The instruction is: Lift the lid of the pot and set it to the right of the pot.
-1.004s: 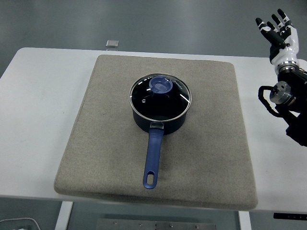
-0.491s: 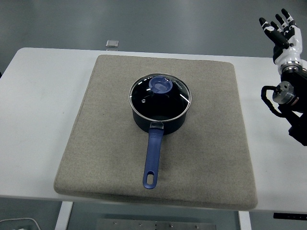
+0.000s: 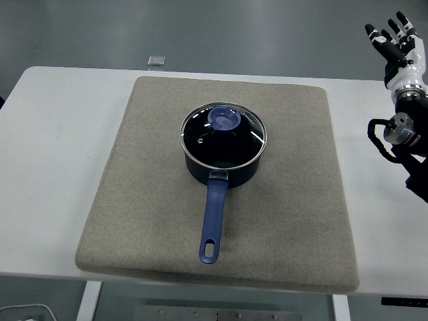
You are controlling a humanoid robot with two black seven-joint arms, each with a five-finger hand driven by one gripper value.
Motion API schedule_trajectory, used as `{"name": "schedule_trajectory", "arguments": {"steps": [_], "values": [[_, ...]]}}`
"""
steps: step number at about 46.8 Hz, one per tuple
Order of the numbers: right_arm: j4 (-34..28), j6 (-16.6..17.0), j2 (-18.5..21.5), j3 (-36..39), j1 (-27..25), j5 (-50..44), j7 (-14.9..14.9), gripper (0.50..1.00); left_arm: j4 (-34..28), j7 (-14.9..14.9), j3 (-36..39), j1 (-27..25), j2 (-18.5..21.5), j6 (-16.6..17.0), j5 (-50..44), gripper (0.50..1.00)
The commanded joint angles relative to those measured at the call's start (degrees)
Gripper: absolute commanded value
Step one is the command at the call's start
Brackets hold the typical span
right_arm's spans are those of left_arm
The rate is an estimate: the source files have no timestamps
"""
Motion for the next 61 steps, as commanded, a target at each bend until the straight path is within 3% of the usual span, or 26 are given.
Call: {"name": "schedule_trajectory", "arguments": {"steps": [1,19,27,34,44,52,61], "values": [[0.0,0.1,0.0,-0.1,-0.1,0.0,0.0,0.909,0.0,0.1,0.0,0.0,0.0,-0.1,0.1,1.000],[-0.2,1.3,-2.4,-1.2,0.3,-2.3,-0.3,0.909,0.0,0.0,0.0,0.0,0.0,0.0,0.0,1.000],[-0.2,9.6,-4.8,-5.9,3.5,-14.4,-0.1,0.909,0.0,0.0,0.0,0.0,0.0,0.0,0.0,1.000],[0.1,14.0,-7.9,-7.1,6.3,-25.7,0.5,0.909,0.0,0.1,0.0,0.0,0.0,0.0,0.0,1.000],[0.8,20.5,-9.7,-7.3,9.5,-31.1,0.7,0.909,0.0,0.0,0.0,0.0,0.0,0.0,0.0,1.000],[2.9,27.4,-10.4,-7.3,11.7,-38.8,6.4,0.909,0.0,0.1,0.0,0.0,0.0,0.0,0.0,1.000],[7.4,30.4,-12.6,-7.3,14.2,-47.5,6.4,0.909,0.0,0.0,0.0,0.0,0.0,-0.1,0.0,1.000]]}}
